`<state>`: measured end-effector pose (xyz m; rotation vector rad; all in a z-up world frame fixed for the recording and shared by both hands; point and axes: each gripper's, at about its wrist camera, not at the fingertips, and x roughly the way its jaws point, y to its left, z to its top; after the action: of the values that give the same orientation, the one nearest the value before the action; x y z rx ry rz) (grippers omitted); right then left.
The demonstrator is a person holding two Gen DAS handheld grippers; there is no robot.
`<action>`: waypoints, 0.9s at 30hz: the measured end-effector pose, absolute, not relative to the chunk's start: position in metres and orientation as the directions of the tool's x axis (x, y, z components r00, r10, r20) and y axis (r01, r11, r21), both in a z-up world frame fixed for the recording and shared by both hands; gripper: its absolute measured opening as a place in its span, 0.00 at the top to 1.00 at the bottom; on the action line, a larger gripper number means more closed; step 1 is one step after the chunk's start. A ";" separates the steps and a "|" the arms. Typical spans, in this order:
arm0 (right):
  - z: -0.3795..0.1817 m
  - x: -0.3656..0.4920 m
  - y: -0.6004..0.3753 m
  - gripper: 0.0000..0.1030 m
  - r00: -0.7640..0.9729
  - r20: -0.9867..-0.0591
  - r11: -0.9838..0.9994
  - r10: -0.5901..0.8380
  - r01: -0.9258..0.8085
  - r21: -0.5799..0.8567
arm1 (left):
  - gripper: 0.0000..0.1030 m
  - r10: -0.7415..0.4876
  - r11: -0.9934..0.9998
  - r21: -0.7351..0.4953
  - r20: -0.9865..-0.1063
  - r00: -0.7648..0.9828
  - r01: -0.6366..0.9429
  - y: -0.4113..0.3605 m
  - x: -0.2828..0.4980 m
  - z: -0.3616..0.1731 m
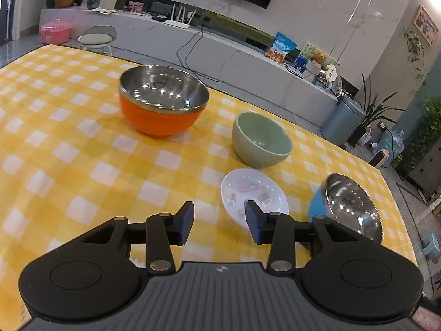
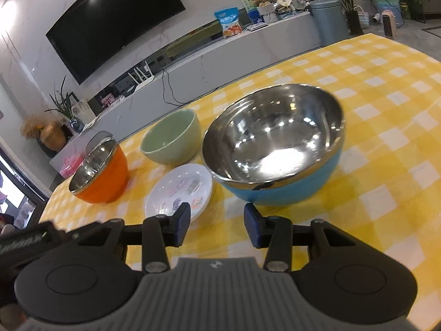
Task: Organize plates and bowls
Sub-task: 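Move the right gripper to the small white sticker plate and grasp its rim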
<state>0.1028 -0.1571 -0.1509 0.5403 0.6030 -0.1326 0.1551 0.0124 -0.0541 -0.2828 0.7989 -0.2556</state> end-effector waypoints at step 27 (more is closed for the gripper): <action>-0.173 0.146 -0.151 0.93 0.803 -0.590 0.859 0.082 0.243 0.451 | 0.93 -0.308 0.951 -0.258 -0.726 0.615 0.171 -0.020 0.196 -0.090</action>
<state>0.1461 -0.1505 -0.1731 0.5396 0.6398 -0.0908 0.1956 -0.0196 -0.0901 -0.1696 0.8663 -0.2772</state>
